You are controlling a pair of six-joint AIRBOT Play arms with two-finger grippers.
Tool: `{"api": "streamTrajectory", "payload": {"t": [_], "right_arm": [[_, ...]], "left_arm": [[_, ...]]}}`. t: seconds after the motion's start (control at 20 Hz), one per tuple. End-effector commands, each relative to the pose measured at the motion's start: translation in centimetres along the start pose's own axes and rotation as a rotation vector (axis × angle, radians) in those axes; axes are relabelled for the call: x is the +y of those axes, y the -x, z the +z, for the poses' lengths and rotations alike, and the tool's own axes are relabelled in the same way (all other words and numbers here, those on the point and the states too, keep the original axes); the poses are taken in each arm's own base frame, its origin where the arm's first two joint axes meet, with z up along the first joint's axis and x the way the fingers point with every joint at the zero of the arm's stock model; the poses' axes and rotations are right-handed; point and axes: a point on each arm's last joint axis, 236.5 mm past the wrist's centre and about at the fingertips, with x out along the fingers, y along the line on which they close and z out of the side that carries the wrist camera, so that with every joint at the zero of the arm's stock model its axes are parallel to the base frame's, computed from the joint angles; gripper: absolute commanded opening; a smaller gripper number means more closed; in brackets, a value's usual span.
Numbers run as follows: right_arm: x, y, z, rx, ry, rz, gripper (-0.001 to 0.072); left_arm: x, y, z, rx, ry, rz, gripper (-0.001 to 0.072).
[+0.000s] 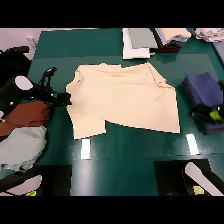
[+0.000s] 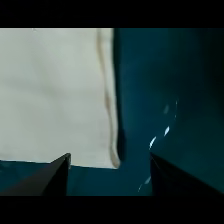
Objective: Fold the shirts.
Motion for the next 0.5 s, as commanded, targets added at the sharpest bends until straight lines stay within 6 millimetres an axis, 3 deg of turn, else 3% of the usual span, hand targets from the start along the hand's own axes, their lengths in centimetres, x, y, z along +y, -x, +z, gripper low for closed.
{"api": "streamTrajectory", "payload": {"t": [0.0,0.25,0.4,0.45], "right_arm": [[-2.5,-3.9,-4.8,0.141,-0.172,0.083,0.0502],[1.3,-8.3,-5.4,0.225,-0.143,0.18,0.0499],[4.1,-9.4,-5.3,0.266,-0.015,0.177,0.0375],[5.1,-9.4,-5.1,0.269,0.035,0.174,0.0227]], "left_arm": [[-0.5,1.1,0.6,-0.041,-0.015,-0.002,0.003],[-0.5,1.1,0.5,-0.038,-0.014,-0.003,0.003],[-0.5,1.1,0.4,-0.034,-0.013,-0.003,0.003],[-0.5,1.1,0.3,-0.03,-0.014,-0.004,0.003]]}}
